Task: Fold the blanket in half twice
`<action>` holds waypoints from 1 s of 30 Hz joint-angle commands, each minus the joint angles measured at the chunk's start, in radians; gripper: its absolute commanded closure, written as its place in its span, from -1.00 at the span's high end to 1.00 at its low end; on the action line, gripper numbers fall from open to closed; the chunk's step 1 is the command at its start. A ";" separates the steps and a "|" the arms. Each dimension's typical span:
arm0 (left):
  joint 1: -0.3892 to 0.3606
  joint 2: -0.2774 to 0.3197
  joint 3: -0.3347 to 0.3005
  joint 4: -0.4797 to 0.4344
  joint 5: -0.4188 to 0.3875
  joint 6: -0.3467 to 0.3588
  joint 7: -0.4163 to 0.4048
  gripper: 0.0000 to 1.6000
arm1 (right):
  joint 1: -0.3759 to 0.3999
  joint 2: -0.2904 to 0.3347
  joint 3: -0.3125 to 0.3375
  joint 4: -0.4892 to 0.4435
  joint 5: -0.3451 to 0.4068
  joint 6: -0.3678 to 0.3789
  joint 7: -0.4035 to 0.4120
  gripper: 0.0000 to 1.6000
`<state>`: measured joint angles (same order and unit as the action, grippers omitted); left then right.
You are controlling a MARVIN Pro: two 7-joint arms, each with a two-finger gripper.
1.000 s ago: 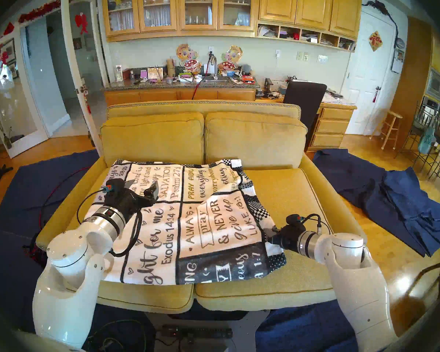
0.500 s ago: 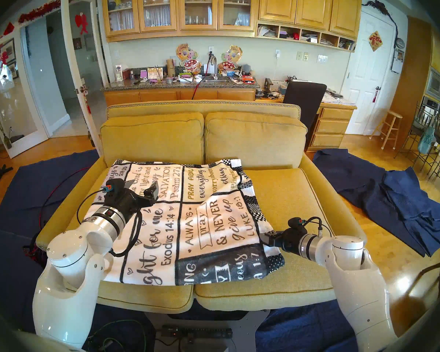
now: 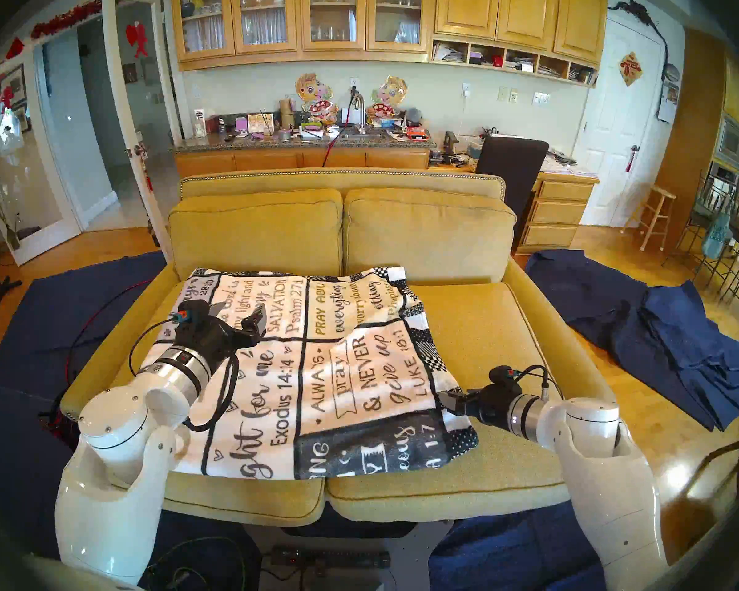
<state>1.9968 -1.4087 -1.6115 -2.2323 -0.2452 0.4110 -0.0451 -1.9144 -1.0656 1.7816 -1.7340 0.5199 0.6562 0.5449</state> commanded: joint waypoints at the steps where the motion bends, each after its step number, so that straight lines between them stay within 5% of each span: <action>1: -0.019 -0.002 0.001 -0.028 -0.001 -0.011 -0.001 1.00 | -0.108 0.028 0.097 -0.120 0.034 0.028 0.032 1.00; 19: -0.020 -0.005 -0.001 -0.027 0.002 -0.008 -0.006 1.00 | -0.370 -0.157 0.265 -0.305 0.015 0.115 0.132 1.00; 30: -0.020 -0.006 -0.002 -0.026 0.003 -0.006 -0.008 1.00 | -0.478 -0.271 0.398 -0.265 -0.021 0.078 0.211 1.00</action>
<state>1.9967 -1.4127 -1.6152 -2.2305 -0.2416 0.4158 -0.0526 -2.2965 -1.2508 2.0928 -1.9981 0.5074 0.7767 0.6938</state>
